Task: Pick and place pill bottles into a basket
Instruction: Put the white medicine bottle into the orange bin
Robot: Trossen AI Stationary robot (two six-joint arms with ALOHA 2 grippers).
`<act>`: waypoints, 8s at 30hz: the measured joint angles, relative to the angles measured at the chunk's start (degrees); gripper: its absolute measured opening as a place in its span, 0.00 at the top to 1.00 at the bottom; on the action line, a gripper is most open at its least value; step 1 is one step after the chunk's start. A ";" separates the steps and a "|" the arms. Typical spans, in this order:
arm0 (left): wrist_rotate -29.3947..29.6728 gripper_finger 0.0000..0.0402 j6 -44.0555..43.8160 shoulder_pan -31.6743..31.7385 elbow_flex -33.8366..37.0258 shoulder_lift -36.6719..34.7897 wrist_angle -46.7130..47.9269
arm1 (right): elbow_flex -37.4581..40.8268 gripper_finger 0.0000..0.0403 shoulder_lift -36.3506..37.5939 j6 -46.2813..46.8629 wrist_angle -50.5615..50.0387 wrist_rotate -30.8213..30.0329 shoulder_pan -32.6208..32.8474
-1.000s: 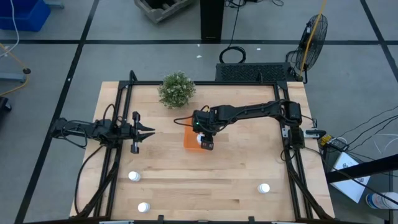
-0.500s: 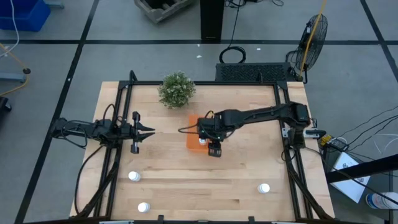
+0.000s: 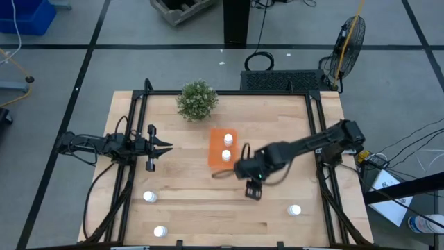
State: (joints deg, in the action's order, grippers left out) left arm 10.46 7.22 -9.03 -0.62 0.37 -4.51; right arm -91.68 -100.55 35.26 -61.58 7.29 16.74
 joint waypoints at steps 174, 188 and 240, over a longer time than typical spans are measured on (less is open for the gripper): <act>-0.09 0.83 0.00 0.01 0.01 0.01 -0.02 | -12.94 0.63 -14.67 -3.12 1.70 -2.54 -24.91; -0.04 0.83 0.00 0.01 0.02 0.02 -0.02 | -8.77 0.63 -14.67 -3.28 1.34 0.47 -24.16; 0.00 0.83 -0.01 0.01 0.02 0.02 -0.01 | -5.79 0.55 -14.67 -22.12 1.54 0.26 -22.24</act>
State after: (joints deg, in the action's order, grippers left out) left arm 10.46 7.22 -9.02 -0.60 0.38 -4.52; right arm -97.47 -115.22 13.14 -60.04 7.55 -5.50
